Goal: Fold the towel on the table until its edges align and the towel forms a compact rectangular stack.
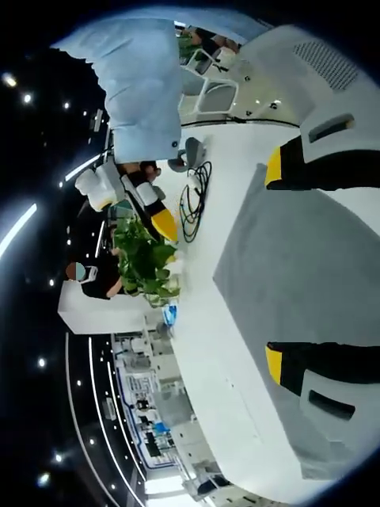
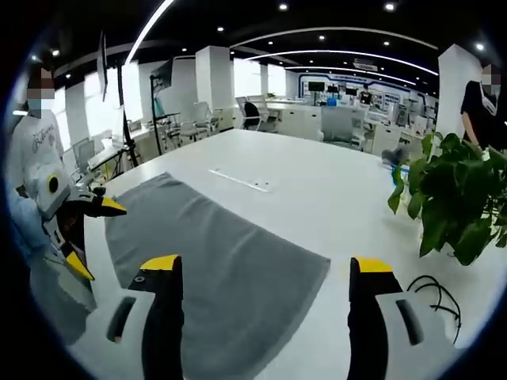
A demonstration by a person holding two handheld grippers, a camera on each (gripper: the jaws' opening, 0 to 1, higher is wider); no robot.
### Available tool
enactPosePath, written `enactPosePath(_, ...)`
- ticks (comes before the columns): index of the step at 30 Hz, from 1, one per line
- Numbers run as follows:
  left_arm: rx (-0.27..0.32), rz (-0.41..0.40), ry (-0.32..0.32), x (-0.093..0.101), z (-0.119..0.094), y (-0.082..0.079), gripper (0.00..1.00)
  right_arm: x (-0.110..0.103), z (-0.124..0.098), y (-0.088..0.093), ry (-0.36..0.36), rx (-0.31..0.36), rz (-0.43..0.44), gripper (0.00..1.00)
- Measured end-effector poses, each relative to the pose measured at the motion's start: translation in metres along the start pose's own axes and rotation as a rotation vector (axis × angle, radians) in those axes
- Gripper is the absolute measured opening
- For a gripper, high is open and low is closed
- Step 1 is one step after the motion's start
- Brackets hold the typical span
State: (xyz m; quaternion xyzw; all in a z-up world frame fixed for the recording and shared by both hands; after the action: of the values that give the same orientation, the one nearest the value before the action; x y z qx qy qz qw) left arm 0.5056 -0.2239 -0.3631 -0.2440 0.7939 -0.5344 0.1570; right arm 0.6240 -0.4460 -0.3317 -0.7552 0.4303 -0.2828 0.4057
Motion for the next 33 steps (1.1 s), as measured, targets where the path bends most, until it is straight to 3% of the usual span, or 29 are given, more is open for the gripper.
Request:
enactPosePath(14,-0.001,0.002,0.022,0.019,0.041,-0.002,0.79,0.005,0.022,0.018,-0.006,-0.042,0.005,0.83)
enactPosePath(22,-0.011,0.007,0.061,0.037,0.07,-0.002,0.77,0.008,0.032,0.02,-0.022,-0.052,0.008,0.83)
enactPosePath(33,-0.044,-0.012,0.11,0.059,0.096,0.008,0.75,0.009,0.046,0.028,-0.054,-0.074,-0.005,0.82)
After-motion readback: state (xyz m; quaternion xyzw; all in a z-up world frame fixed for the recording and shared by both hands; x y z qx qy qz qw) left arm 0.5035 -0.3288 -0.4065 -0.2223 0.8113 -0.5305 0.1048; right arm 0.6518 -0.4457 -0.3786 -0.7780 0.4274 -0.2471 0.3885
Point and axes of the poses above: the point that each gripper's makers call its tool centre point, and the gripper's own axes: z roughly forward along the fingers, x roughly to its right, y roughly out of its underside, the point moved 4 cm from there along -z, roughly backward along the fingers, and after that the axes turned 10 degrees about y, right-handed, at the moved point
